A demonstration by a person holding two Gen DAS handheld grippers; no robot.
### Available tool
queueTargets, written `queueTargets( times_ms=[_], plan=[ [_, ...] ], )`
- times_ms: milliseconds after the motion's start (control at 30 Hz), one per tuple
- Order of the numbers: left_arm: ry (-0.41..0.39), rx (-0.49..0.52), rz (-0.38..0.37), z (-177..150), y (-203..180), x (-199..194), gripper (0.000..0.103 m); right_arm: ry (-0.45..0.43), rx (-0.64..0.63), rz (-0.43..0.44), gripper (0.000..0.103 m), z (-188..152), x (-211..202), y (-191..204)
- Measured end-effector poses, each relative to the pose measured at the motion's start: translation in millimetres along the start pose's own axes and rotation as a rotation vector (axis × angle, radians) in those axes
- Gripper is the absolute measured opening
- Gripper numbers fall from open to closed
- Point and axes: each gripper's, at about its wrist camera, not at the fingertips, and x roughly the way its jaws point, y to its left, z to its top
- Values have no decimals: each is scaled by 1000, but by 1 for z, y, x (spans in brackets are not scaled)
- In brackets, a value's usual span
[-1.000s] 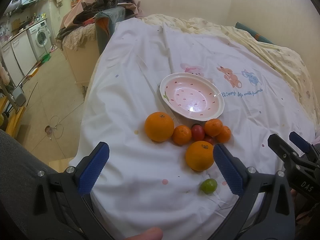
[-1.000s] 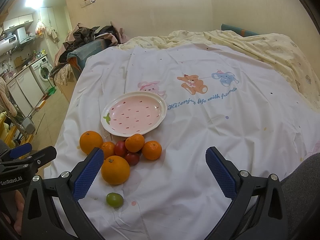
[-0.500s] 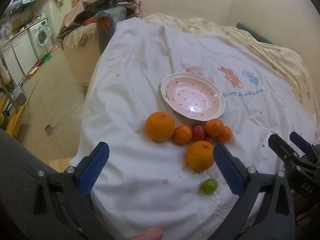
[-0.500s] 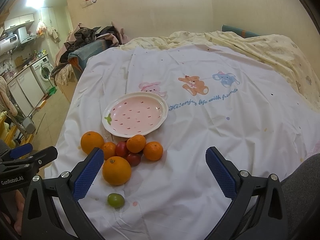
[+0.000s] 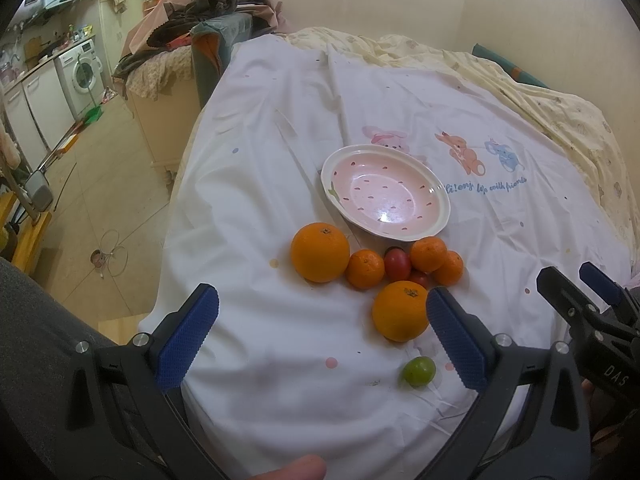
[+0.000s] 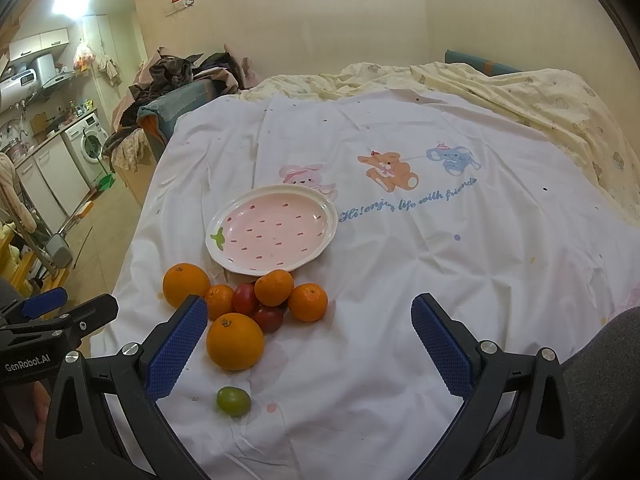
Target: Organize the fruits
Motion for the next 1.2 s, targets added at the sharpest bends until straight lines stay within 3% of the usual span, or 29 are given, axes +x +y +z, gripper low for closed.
queueTargets(
  times_ms=[1200],
  plan=[
    [-6, 4, 9, 2, -3, -3, 102, -5, -7, 2, 103, 4, -1, 2]
  ],
)
